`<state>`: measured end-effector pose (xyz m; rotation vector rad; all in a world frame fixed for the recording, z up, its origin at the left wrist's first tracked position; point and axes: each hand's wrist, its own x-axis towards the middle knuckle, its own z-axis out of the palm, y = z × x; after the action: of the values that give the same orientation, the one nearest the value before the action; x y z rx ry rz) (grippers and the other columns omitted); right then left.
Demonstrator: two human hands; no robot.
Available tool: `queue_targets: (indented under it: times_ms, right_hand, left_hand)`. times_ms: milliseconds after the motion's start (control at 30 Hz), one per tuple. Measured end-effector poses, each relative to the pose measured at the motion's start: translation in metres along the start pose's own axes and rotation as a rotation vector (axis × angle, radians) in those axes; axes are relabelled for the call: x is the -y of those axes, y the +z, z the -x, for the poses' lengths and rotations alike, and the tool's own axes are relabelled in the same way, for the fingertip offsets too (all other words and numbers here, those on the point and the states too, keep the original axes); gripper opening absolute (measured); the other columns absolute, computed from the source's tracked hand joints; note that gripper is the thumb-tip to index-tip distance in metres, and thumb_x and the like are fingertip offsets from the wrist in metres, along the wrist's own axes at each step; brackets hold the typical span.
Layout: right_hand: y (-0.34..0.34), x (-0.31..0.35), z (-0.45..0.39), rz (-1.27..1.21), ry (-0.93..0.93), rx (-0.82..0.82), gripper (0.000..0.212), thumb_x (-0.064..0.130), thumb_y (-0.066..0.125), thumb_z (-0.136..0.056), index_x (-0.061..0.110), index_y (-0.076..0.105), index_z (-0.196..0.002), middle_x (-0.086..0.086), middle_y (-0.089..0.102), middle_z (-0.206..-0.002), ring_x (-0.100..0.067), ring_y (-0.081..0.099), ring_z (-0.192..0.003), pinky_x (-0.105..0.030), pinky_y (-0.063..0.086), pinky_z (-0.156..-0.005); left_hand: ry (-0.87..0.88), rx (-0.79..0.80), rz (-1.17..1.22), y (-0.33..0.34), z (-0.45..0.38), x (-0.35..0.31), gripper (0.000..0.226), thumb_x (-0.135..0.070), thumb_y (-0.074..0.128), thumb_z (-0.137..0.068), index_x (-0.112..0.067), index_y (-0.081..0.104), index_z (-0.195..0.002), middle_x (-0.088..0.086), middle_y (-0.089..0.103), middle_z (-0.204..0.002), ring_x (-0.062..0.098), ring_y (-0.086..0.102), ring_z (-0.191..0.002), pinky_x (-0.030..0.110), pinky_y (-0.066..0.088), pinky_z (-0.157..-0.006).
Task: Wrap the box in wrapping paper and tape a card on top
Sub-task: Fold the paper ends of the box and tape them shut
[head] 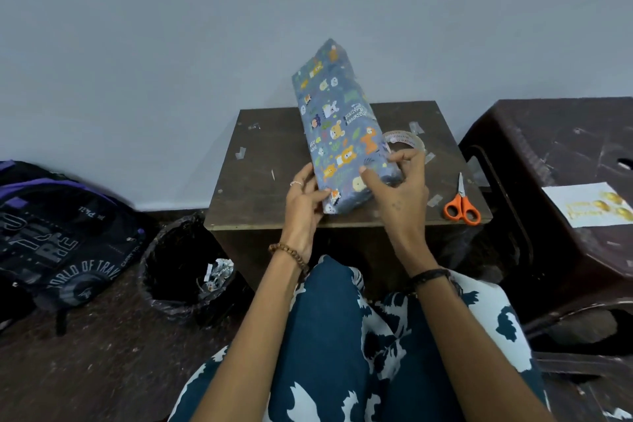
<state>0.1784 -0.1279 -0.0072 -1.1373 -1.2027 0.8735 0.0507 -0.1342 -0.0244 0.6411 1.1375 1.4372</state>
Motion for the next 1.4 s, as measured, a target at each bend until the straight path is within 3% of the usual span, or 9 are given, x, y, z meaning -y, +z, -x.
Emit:
queue_targets:
  times_ms: [167, 300, 467, 667, 767, 867, 1000, 1267, 1400]
  right_hand:
    - [-0.012, 0.028, 0.028, 0.412, -0.515, 0.046, 0.040, 0.007, 0.073, -0.075, 0.012, 0.051, -0.107, 0.010, 0.055, -0.120, -0.006, 0.055, -0.108, -0.030, 0.050, -0.080]
    - [-0.019, 0.035, 0.050, 0.654, -0.811, 0.108, 0.049, -0.006, 0.071, -0.074, 0.014, 0.050, -0.114, -0.004, 0.054, -0.136, -0.024, 0.050, -0.126, -0.042, 0.042, -0.102]
    - [-0.037, 0.071, 0.068, 0.676, -0.484, 0.478, 0.069, 0.056, 0.046, -0.089, 0.025, 0.025, -0.147, 0.010, 0.031, -0.151, -0.003, 0.020, -0.140, -0.025, 0.009, -0.117]
    - [-0.011, 0.102, 0.043, 0.864, -0.438, 0.549, 0.079, 0.066, 0.005, -0.084, 0.024, 0.001, -0.150, 0.009, -0.004, -0.158, -0.002, -0.008, -0.144, -0.032, -0.012, -0.116]
    - [-0.013, 0.106, 0.025, 0.979, -0.392, 0.447, 0.087, 0.075, -0.002, -0.082, 0.023, 0.001, -0.151, 0.005, -0.007, -0.159, -0.010, -0.006, -0.146, -0.042, -0.008, -0.116]
    - [-0.022, 0.116, 0.014, 0.506, 0.052, 0.400, 0.087, 0.073, 0.034, -0.083, 0.021, 0.015, -0.150, 0.000, 0.016, -0.157, -0.017, 0.016, -0.145, -0.049, 0.013, -0.117]
    - [-0.028, 0.125, 0.013, 0.032, 0.372, 0.544, 0.018, 0.052, 0.056, -0.087, 0.042, 0.051, -0.101, 0.003, 0.065, -0.112, -0.020, 0.064, -0.100, -0.041, 0.049, -0.093]
    - [-0.034, 0.122, 0.013, 0.099, 0.316, 0.575, 0.027, 0.012, 0.061, -0.090, 0.011, 0.059, -0.117, 0.003, 0.068, -0.101, 0.001, 0.064, -0.068, -0.007, 0.047, -0.057]
    - [-0.026, 0.115, 0.011, 0.667, -0.033, 0.404, 0.047, 0.027, 0.063, -0.086, 0.015, 0.052, -0.130, -0.004, 0.059, -0.114, -0.017, 0.053, -0.113, -0.020, 0.039, -0.088]
  left_hand:
    - [-0.015, 0.091, -0.008, 0.028, 0.005, -0.048, 0.043, -0.054, 0.049, -0.086, -0.023, 0.061, -0.114, -0.001, 0.063, -0.115, 0.021, 0.055, -0.113, 0.039, 0.046, -0.089]
    - [0.013, 0.217, 0.371, 0.038, 0.007, -0.084, 0.070, -0.048, 0.064, -0.078, -0.010, 0.048, -0.134, 0.013, 0.053, -0.134, 0.030, 0.050, -0.123, 0.046, 0.041, -0.104]
    - [0.035, 0.201, 0.442, 0.029, 0.028, -0.075, 0.057, -0.033, 0.063, -0.082, -0.011, 0.050, -0.133, 0.014, 0.054, -0.132, 0.033, 0.053, -0.118, 0.049, 0.043, -0.100]
    - [0.038, 0.330, 0.614, 0.028, 0.061, -0.068, 0.075, -0.037, 0.080, -0.060, -0.011, 0.055, -0.126, 0.012, 0.061, -0.123, 0.026, 0.061, -0.109, 0.040, 0.052, -0.092]
    - [0.039, 0.332, 0.528, 0.020, 0.069, -0.071, 0.080, -0.041, 0.081, -0.056, -0.011, 0.055, -0.126, 0.015, 0.059, -0.126, 0.029, 0.059, -0.109, 0.043, 0.050, -0.092]
    - [0.005, 0.335, 0.413, 0.004, 0.071, -0.082, 0.067, -0.049, 0.072, -0.062, -0.015, 0.060, -0.118, 0.013, 0.065, -0.116, 0.029, 0.063, -0.101, 0.043, 0.052, -0.086]
    - [-0.072, 0.444, 0.242, -0.007, 0.076, -0.097, 0.064, -0.057, 0.057, -0.073, -0.016, 0.056, -0.122, 0.011, 0.067, -0.112, 0.026, 0.067, -0.094, 0.039, 0.056, -0.077]
    - [-0.034, 0.201, -0.131, -0.019, 0.063, -0.086, 0.043, -0.032, 0.071, -0.067, -0.017, 0.062, -0.106, -0.002, 0.072, -0.098, 0.017, 0.065, -0.092, 0.030, 0.057, -0.071]
    - [-0.018, -0.018, 0.101, -0.003, 0.056, -0.068, 0.029, -0.010, 0.068, -0.079, -0.013, 0.057, -0.106, 0.004, 0.067, -0.098, 0.016, 0.064, -0.085, 0.035, 0.055, -0.071]
